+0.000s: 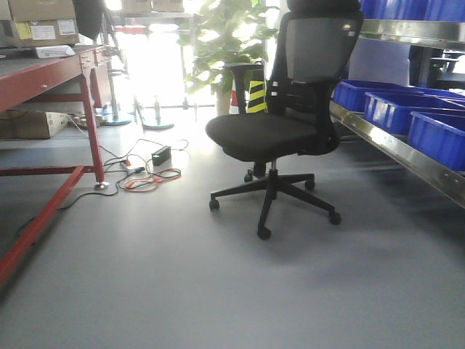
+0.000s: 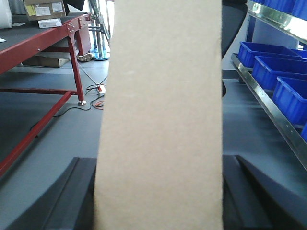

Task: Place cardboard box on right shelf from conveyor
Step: 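Hold the box in the right gripper while the base drives to the shelf, then raise the held box above the steel shelf's roller lane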

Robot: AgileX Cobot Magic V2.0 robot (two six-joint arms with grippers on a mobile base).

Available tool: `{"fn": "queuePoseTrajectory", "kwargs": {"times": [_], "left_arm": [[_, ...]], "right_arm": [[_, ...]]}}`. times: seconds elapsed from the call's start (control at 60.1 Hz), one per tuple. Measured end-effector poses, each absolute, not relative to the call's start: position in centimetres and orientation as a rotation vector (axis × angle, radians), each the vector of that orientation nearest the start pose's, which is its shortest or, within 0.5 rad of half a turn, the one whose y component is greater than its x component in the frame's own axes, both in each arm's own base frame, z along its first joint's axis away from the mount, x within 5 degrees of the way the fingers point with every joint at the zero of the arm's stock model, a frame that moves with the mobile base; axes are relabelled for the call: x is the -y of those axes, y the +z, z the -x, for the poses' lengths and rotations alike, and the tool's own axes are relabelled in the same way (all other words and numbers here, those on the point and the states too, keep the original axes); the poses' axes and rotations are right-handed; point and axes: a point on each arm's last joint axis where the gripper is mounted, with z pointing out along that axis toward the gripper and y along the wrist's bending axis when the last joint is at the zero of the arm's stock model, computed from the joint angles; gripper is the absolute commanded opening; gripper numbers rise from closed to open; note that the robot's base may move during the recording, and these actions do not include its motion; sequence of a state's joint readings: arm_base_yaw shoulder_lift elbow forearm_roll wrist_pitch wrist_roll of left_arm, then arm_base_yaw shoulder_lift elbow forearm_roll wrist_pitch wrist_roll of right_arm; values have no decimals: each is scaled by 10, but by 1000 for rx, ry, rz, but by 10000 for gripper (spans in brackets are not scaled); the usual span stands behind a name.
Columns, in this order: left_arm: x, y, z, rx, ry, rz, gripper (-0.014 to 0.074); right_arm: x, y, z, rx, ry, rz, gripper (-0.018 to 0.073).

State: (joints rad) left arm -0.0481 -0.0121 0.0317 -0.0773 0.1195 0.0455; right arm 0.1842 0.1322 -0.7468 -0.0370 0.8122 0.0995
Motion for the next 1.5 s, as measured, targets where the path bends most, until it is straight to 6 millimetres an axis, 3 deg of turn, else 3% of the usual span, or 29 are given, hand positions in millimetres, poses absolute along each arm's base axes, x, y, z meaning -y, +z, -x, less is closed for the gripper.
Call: {"fn": "queuePoseTrajectory", "kwargs": {"times": [1.496], "left_arm": [[4, 192, -57, -1623, -69, -21, -116]], "right_arm": [[4, 367, 7, -1682, 174, 72, 118]]}}
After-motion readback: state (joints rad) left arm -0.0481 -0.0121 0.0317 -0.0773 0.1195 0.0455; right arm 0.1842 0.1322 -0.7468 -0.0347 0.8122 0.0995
